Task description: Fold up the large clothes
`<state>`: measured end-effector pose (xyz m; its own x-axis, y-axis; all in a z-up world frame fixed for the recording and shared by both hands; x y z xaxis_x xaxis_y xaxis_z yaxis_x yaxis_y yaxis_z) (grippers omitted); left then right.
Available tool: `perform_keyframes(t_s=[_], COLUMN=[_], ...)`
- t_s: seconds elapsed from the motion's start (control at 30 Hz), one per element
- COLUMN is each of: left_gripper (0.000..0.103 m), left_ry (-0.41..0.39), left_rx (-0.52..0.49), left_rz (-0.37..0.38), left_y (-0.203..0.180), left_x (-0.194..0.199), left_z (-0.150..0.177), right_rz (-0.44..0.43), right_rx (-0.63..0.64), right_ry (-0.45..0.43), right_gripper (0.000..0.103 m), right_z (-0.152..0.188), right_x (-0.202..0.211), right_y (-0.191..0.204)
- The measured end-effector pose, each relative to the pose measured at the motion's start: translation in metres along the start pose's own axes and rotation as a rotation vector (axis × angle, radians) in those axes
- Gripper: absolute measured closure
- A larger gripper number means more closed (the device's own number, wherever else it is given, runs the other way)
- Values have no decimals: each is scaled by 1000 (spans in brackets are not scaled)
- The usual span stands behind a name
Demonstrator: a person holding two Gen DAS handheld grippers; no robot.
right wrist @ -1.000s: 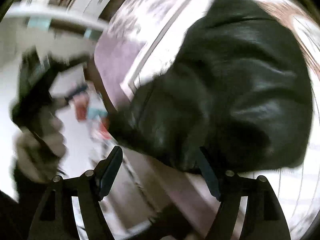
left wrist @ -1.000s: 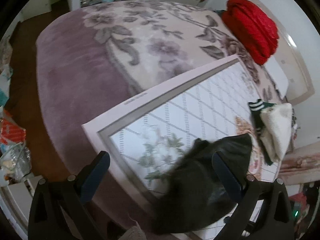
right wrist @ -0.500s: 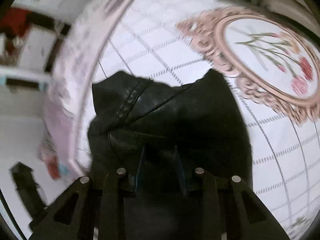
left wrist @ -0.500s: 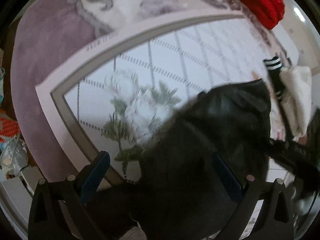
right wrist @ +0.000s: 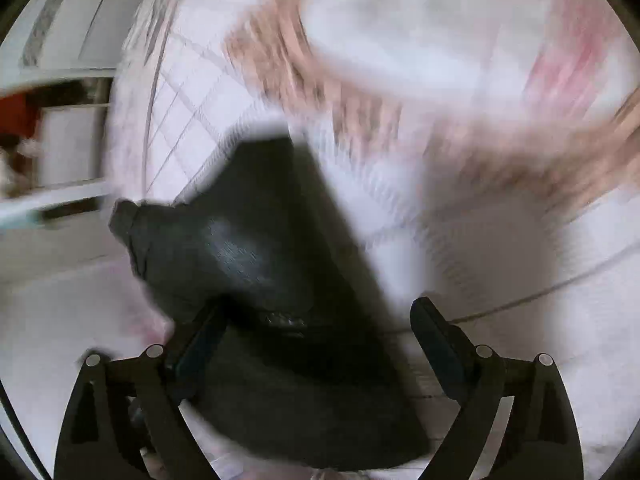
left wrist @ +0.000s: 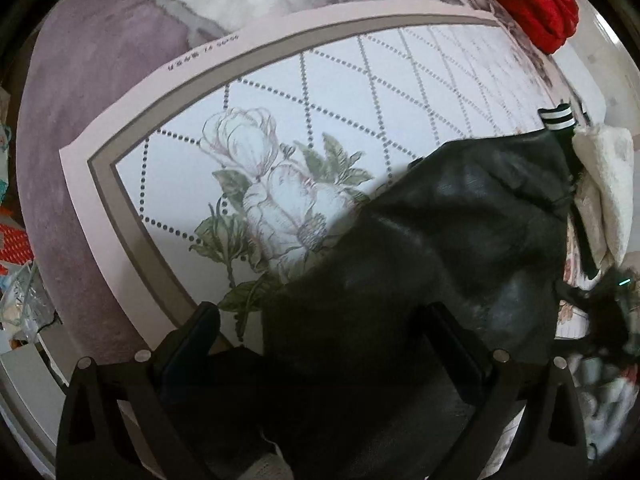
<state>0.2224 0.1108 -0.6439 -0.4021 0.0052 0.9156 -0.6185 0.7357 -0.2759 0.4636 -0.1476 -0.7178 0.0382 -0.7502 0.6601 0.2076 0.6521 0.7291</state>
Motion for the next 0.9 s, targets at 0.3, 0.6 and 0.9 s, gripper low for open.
perform_keyframes(t_s=[0.3,0.6,0.9], left_gripper=[0,0,0], left_ry=[-45,-25,23], left_rx=[-86,-138,-65], left_rz=[-31,-17,-34], left_y=[-17,-46,-30], left_x=[17,18,-18], left_z=[-1,18,32], right_rz=[34,346,328], right_rx=[-144,-103,306], right_ry=[-317,-235,-326], right_gripper=[48,27,62], right_z=[50,152,56], right_x=[53,109,114], right_y=[-19,-52,60])
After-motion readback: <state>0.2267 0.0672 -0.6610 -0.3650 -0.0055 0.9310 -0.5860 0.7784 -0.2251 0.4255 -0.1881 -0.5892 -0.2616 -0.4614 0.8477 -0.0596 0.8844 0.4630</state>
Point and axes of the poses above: each gripper's, at about its wrist camera, not at the fingertips, and x roughly against the way its jaws point, y to its left, z to its underside, the point moved 5 cm from there along -x, roughly the way its jaws point, and after that the axes turned 11 degrees about -y, right-handed, at the moved point
